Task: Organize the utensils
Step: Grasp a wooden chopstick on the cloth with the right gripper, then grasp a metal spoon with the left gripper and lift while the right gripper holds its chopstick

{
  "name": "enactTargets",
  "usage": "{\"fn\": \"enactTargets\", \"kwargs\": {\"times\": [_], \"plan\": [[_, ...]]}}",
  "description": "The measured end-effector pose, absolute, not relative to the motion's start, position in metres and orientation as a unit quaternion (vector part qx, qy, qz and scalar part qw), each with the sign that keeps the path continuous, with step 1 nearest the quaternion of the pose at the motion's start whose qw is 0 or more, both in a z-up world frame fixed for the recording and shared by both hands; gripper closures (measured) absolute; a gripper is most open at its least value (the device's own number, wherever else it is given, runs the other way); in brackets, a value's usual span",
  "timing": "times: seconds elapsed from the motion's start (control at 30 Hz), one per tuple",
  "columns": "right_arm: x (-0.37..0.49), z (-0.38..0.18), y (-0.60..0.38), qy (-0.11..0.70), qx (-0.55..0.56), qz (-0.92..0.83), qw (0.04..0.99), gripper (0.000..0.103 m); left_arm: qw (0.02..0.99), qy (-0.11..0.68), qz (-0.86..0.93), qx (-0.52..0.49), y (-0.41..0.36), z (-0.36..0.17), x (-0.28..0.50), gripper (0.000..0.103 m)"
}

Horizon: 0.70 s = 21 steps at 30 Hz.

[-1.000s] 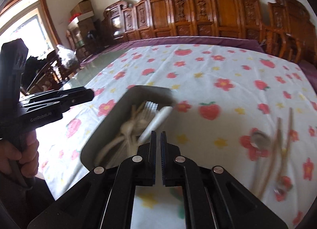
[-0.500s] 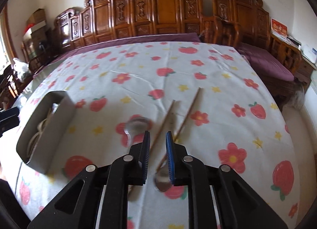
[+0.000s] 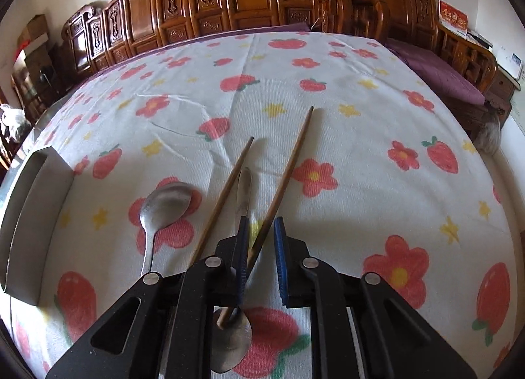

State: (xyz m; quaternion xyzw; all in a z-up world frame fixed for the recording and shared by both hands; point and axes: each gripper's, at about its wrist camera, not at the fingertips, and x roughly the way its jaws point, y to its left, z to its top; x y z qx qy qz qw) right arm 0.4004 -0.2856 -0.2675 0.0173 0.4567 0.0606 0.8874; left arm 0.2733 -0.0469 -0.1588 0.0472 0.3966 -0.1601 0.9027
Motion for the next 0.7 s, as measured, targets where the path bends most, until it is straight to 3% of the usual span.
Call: {"fn": "enactTargets", "kwargs": {"times": [0.2,0.7], "plan": [[0.397,-0.264,-0.295,0.459,0.051,0.063,0.885,0.097,0.902,0.398,-0.161,0.053,-0.055,-0.161,0.269,0.053],[0.382,-0.240,-0.338,0.426,0.040,0.068,0.901,0.098,0.892,0.416,-0.158,0.081,-0.102,-0.173,0.270,0.053]]}}
